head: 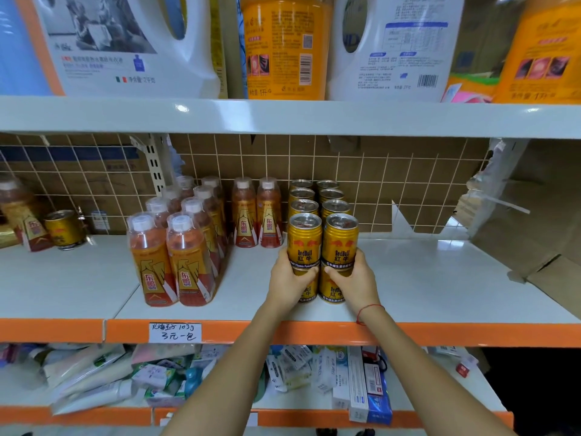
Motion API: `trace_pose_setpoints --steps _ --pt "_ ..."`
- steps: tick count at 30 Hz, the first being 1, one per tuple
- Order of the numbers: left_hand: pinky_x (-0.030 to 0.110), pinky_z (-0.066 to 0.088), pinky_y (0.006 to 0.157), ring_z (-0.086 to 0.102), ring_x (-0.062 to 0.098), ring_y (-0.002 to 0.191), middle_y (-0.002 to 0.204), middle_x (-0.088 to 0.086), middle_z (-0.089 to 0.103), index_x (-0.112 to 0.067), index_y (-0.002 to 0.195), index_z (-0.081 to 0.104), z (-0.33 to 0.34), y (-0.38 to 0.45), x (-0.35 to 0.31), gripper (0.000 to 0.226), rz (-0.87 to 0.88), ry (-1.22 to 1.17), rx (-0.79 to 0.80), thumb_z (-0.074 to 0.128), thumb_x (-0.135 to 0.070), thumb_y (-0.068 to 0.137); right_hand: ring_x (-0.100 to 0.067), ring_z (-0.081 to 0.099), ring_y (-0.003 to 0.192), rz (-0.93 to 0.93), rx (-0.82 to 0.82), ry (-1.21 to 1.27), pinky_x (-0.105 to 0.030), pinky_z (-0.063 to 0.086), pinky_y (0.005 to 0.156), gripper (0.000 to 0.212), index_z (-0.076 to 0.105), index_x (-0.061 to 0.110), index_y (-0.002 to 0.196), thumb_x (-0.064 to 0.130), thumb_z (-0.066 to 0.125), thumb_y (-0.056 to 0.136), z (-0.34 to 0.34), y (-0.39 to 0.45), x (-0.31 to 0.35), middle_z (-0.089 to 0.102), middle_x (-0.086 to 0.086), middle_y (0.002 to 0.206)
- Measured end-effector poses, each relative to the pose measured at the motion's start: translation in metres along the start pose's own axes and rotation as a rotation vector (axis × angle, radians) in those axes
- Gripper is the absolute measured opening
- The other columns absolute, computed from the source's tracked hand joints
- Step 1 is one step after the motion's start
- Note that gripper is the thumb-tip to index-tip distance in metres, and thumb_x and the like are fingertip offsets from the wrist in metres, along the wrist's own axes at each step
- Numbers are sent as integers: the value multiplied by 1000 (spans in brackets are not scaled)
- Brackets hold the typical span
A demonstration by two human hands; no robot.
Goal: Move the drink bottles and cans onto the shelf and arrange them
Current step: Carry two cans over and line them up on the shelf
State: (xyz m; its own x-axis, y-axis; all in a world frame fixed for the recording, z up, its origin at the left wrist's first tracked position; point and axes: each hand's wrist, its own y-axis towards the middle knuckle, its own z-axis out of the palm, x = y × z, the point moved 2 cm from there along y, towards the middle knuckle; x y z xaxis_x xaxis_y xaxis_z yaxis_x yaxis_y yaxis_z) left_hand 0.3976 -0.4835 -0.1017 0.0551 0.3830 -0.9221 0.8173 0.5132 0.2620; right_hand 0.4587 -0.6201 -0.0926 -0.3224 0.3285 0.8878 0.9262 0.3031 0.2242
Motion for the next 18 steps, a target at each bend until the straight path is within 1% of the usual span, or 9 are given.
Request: trace_pose_setpoints --steps 2,5,9,18 --pt "26 44 93 55 14 113 127 1 56 -15 133 40 2 -2 2 61 14 -2 -9 72 -22 83 -25 54 116 -12 -6 -25 -35 45 94 57 41 13 130 27 70 83 0 0 0 56 -8 128" --pt "27 44 96 53 14 116 128 1 55 -16 134 39 0 1 4 60 29 17 18 71 -24 84 -25 55 115 -34 -14 -64 -32 45 91 59 42 12 131 29 70 82 -1 1 -1 57 -8 127" --pt "31 43 101 52 15 119 130 1 54 -17 136 38 1 2 3 59 29 12 51 69 -22 86 -26 54 117 -31 -3 -64 -37 45 95 61 40 13 133 29 70 82 -2 2 -2 56 -8 129" --pt "24 40 95 50 8 114 127 -2 52 -16 136 37 0 0 0 57 9 0 70 67 -19 87 -26 53 119 -28 16 -23 -37 45 97 61 40 13 134 26 70 83 -4 1 1 55 -9 131"
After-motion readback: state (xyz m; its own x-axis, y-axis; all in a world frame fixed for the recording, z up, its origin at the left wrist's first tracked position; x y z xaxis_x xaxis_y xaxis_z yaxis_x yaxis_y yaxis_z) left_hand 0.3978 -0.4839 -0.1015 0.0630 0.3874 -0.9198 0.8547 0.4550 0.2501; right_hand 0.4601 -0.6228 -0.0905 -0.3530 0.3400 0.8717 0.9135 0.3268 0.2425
